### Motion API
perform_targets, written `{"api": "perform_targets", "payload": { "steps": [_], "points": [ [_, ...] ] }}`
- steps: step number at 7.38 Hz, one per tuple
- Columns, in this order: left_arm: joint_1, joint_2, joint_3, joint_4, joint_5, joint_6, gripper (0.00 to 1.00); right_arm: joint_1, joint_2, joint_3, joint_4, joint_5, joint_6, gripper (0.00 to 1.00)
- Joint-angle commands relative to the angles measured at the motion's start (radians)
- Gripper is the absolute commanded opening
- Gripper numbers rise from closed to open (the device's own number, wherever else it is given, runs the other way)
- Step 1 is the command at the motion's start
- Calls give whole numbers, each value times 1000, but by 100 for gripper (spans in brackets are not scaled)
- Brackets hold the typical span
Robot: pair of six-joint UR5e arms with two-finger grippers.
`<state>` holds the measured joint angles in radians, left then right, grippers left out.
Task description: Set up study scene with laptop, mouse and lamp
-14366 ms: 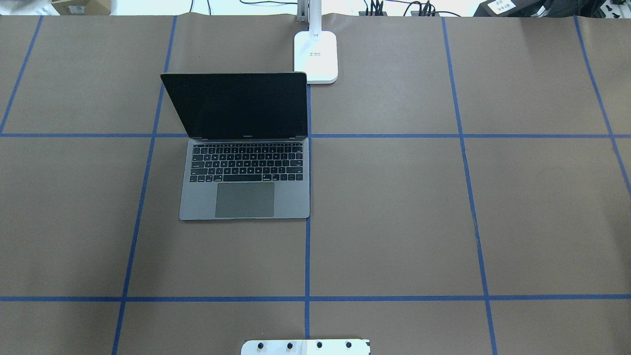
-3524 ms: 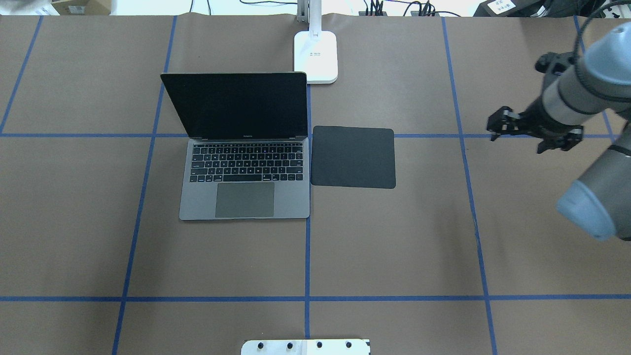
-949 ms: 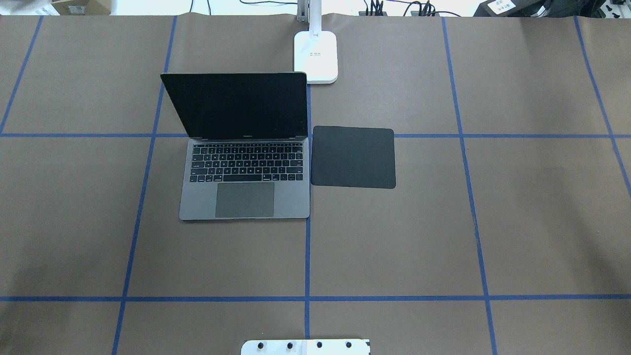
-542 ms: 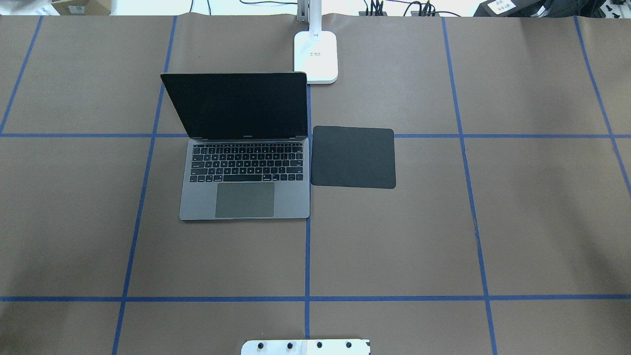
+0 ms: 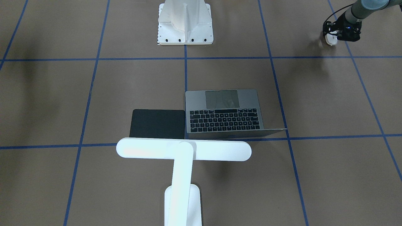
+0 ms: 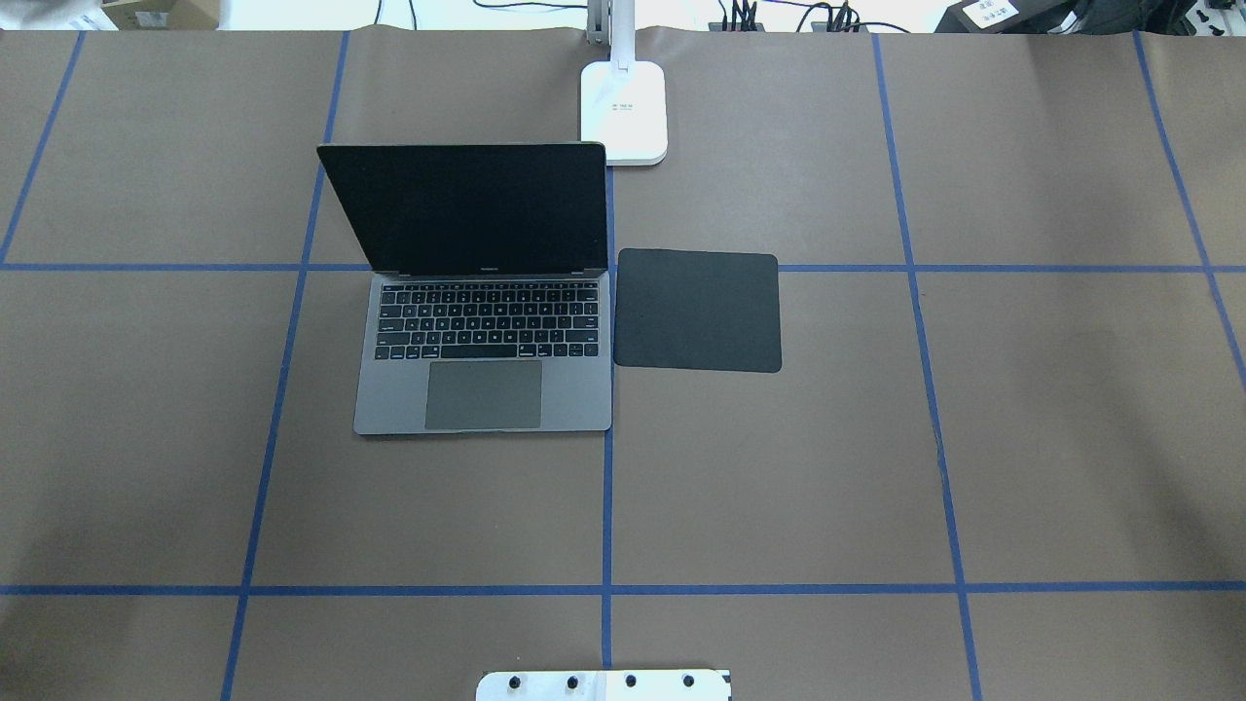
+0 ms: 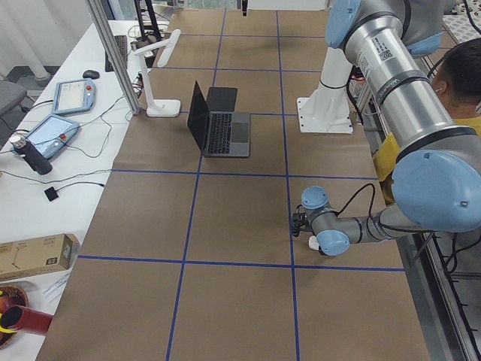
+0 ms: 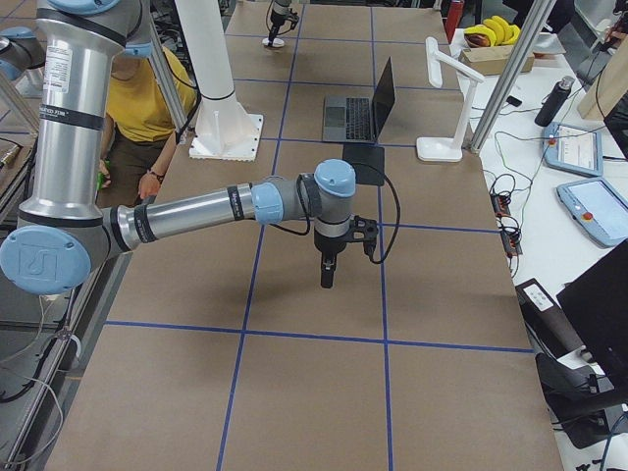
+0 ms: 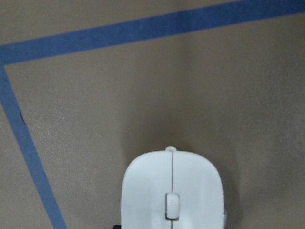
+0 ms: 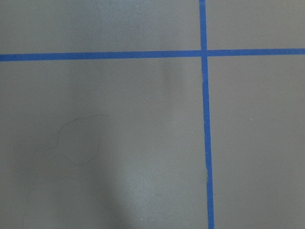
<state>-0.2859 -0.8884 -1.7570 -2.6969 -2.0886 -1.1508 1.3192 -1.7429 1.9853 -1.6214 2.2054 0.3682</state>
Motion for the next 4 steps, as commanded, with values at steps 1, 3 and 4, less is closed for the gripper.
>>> {"api": "perform_targets", "payload": {
  "steps": [1,3,4],
  "points": [
    [-30,48,-70,-24,-132,-3,6,0,2,1,0,0,0,100],
    [-103,51,-139,-14,-165,-3,0,2,2,0,0,0,0,100],
    [-134,46,-163,-11,-168,-3,0,8,0,0,0,0,0,100]
  ]
}}
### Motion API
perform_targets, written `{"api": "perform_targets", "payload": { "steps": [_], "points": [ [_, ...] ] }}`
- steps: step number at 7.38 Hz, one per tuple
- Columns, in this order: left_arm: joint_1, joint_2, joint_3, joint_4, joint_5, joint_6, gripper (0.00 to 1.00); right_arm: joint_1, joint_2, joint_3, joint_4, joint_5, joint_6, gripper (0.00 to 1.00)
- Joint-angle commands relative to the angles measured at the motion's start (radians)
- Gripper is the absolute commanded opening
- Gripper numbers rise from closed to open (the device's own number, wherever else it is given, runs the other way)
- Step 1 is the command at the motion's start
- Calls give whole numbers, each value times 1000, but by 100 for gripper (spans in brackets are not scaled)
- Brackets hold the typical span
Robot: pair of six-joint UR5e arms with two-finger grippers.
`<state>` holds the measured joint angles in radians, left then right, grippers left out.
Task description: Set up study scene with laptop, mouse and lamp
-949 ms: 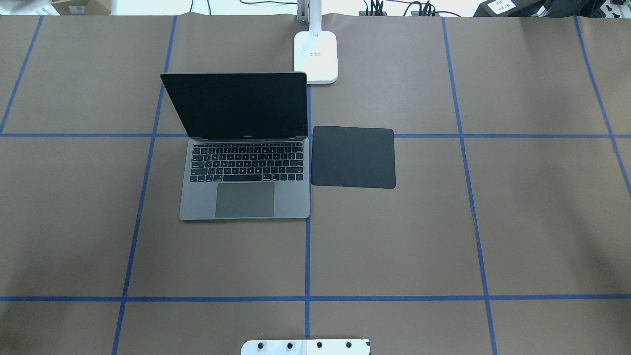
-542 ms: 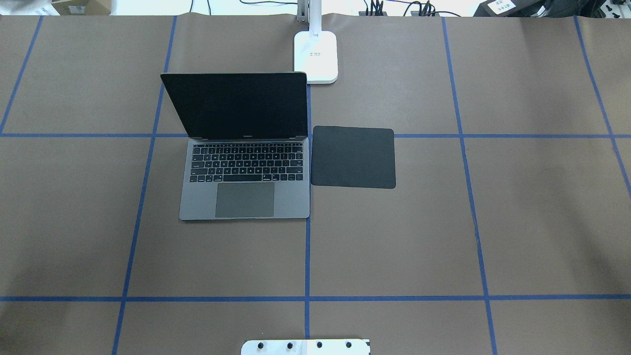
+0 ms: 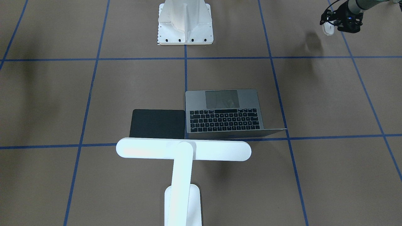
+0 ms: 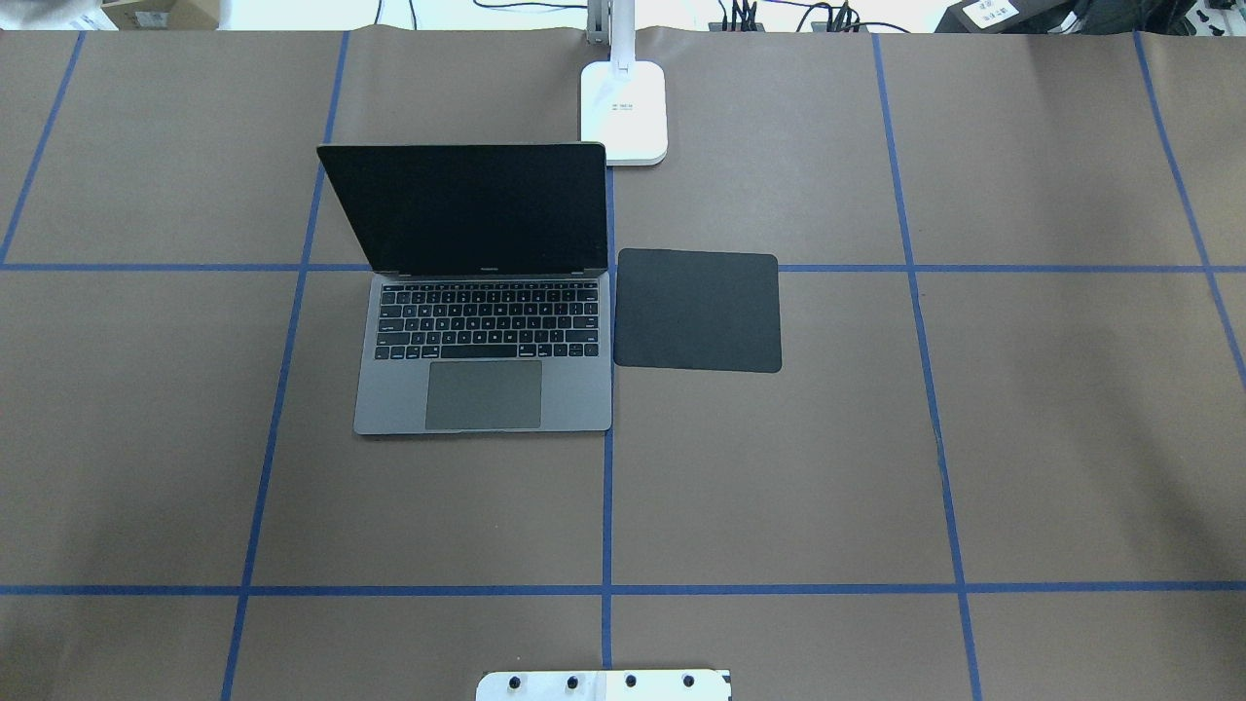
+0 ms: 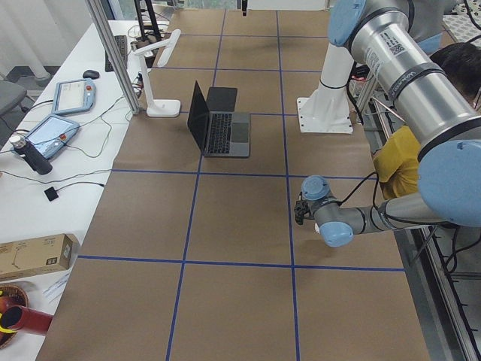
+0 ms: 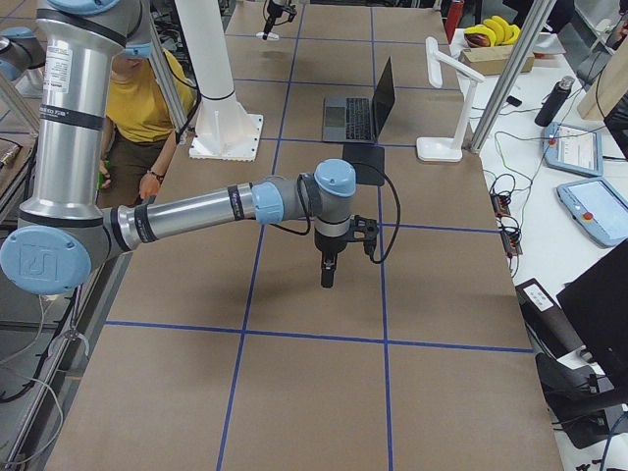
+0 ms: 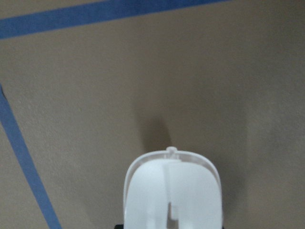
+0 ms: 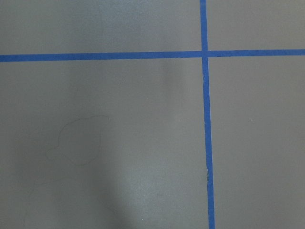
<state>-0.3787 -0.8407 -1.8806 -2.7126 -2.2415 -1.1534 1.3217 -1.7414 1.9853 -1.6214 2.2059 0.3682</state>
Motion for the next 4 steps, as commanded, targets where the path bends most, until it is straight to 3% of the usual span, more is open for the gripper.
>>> {"api": "perform_targets", "payload": {
  "steps": [1,2,4],
  "points": [
    [-80,-26,-52,7,-13,0,0,11,-7,0,0,-2,-2,100],
    [-116,-72,-83,73,-13,0,0,30,-9,0,0,0,-23,100],
    [-172,-193,-205,351,-13,11,0,106,-30,-26,-11,2,-182,100]
  ]
}}
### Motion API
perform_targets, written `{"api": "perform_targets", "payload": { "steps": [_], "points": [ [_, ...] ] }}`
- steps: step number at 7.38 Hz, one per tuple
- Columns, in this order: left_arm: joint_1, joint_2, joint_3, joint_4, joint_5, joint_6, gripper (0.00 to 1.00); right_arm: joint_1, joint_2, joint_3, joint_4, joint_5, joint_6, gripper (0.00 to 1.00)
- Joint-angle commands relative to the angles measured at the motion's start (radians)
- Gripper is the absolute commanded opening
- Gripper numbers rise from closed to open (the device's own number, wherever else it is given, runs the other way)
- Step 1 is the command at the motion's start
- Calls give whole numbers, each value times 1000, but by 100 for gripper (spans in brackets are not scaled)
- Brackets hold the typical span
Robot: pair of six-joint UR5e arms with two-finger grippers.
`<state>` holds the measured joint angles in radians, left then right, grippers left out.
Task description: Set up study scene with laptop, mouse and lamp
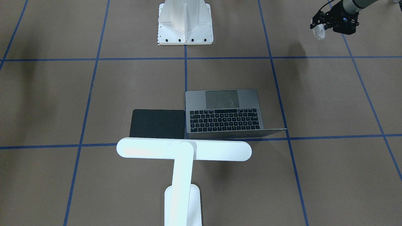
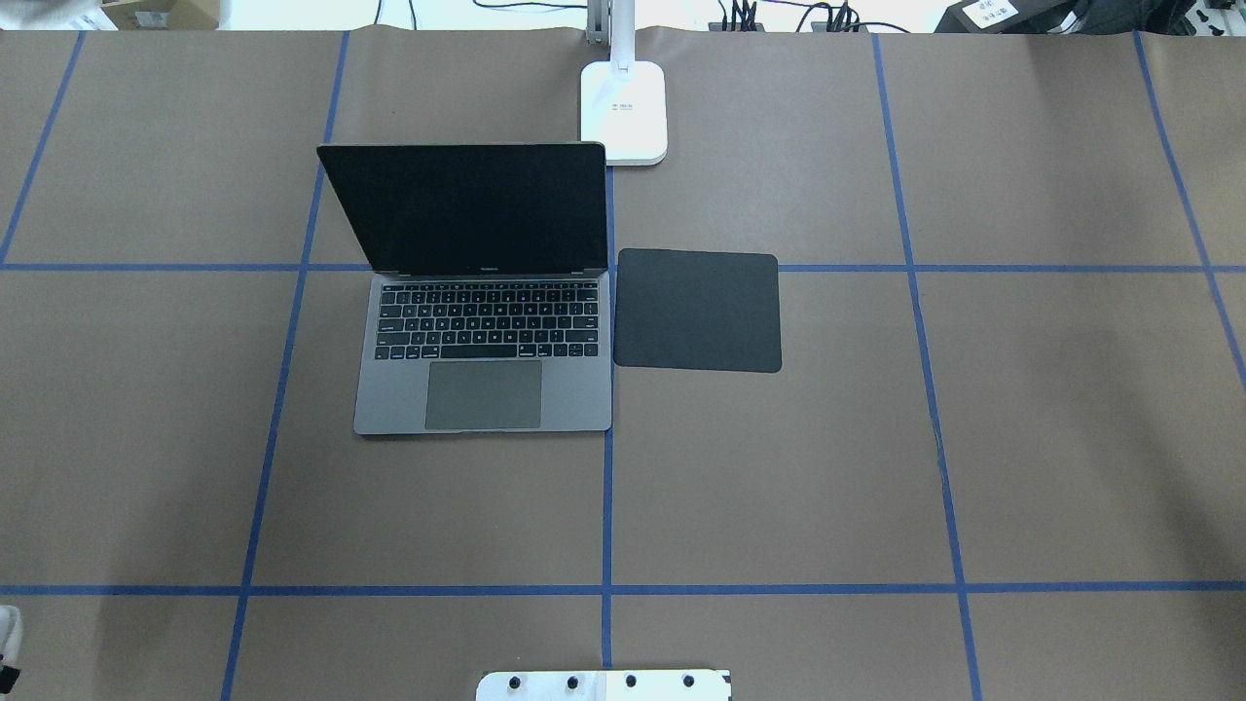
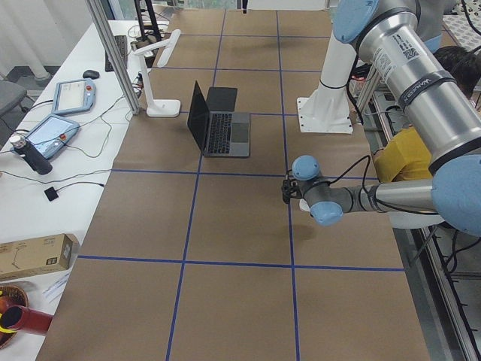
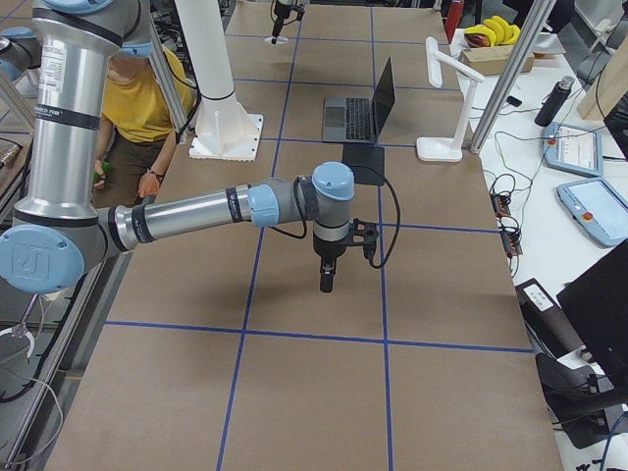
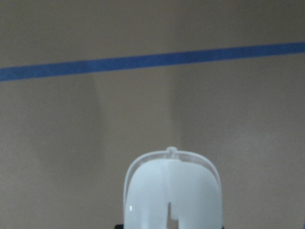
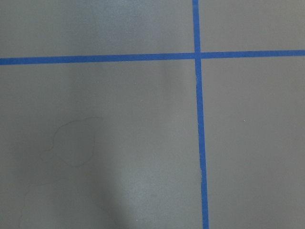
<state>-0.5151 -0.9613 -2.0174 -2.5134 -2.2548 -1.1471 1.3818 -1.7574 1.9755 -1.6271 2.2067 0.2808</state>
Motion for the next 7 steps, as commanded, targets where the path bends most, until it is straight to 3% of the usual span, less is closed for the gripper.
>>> {"api": "perform_targets", "payload": {
  "steps": [1,3,4,7],
  "points": [
    [-48,-138,-89,225,1,4,0,86,-31,-33,-5,2,-189,100],
    [-75,-302,-119,409,3,6,0,138,-65,-72,-1,62,-296,100],
    [-94,-429,-132,562,3,7,0,146,-65,-92,3,86,-304,100],
    [-114,-930,-68,1055,14,7,0,146,-56,-121,4,82,-299,100]
  ]
}}
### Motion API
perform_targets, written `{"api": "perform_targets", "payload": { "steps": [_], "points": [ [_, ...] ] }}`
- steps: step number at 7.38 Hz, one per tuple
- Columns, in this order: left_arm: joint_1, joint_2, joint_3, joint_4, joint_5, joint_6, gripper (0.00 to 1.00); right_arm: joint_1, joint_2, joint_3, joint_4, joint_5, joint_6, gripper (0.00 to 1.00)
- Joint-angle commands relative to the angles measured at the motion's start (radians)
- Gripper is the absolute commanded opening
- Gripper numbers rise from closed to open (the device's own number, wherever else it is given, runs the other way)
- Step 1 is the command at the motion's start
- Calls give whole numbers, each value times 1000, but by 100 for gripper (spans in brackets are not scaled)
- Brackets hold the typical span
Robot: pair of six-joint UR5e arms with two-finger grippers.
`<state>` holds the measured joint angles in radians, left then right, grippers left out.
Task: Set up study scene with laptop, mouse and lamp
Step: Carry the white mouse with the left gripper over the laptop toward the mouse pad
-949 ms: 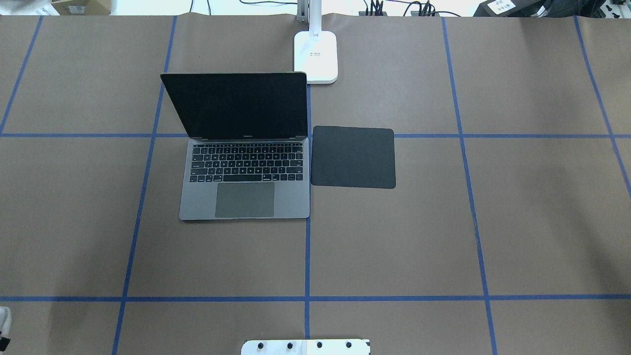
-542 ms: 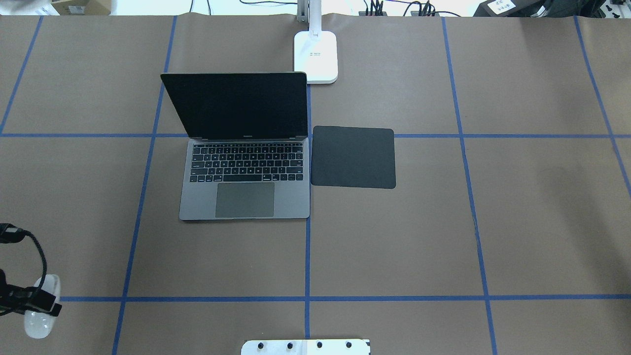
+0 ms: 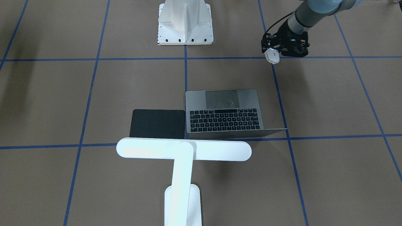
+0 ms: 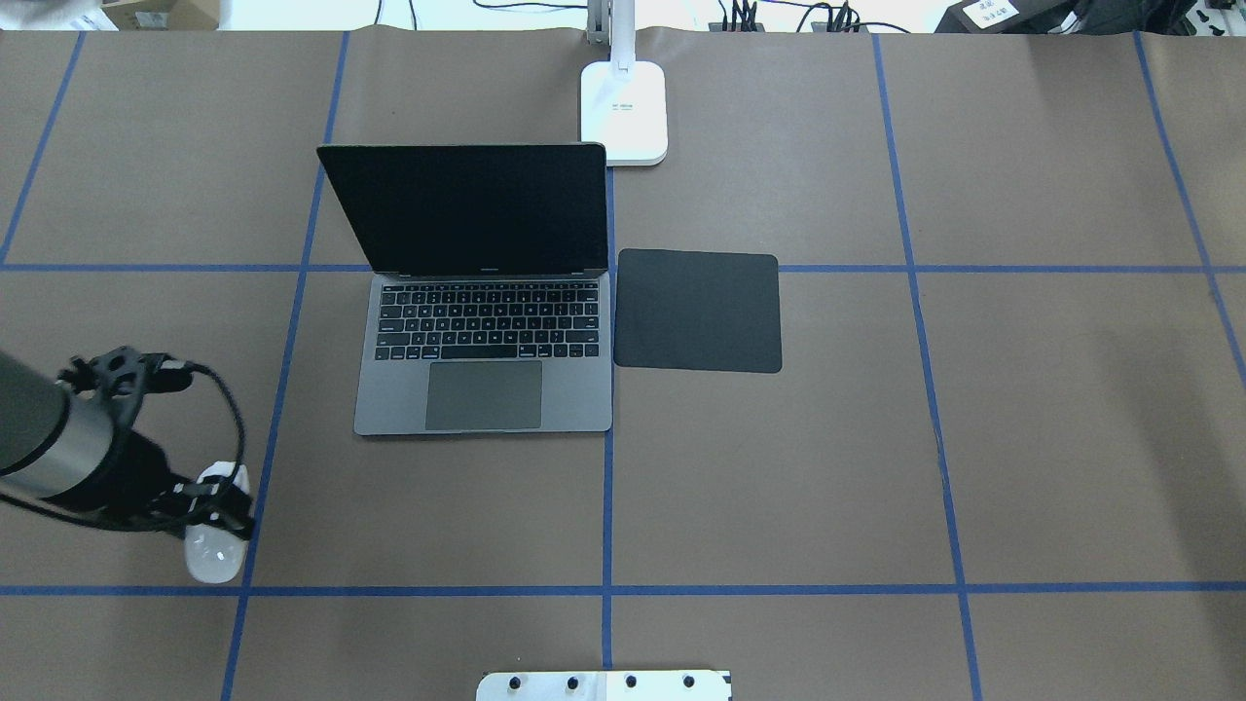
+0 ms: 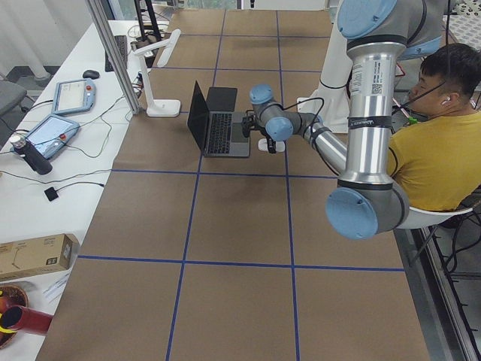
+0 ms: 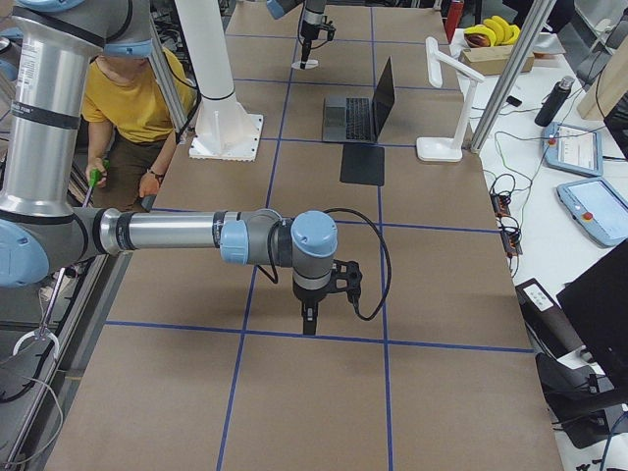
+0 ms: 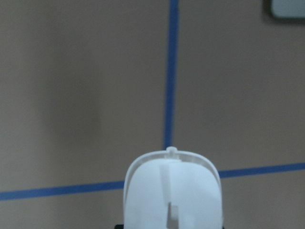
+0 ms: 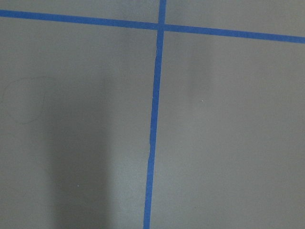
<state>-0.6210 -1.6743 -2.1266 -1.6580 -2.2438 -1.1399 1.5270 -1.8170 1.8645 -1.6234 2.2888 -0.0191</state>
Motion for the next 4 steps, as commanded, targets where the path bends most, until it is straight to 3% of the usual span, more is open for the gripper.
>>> {"api": "perform_targets", "payload": {
  "steps": [1,4],
  "points": [
    [-13,-386,142,278,3,0,0,1,4,-14,0,0,1,100],
    [-13,-727,499,287,35,-1,0,1,4,-18,0,0,5,100]
  ]
}}
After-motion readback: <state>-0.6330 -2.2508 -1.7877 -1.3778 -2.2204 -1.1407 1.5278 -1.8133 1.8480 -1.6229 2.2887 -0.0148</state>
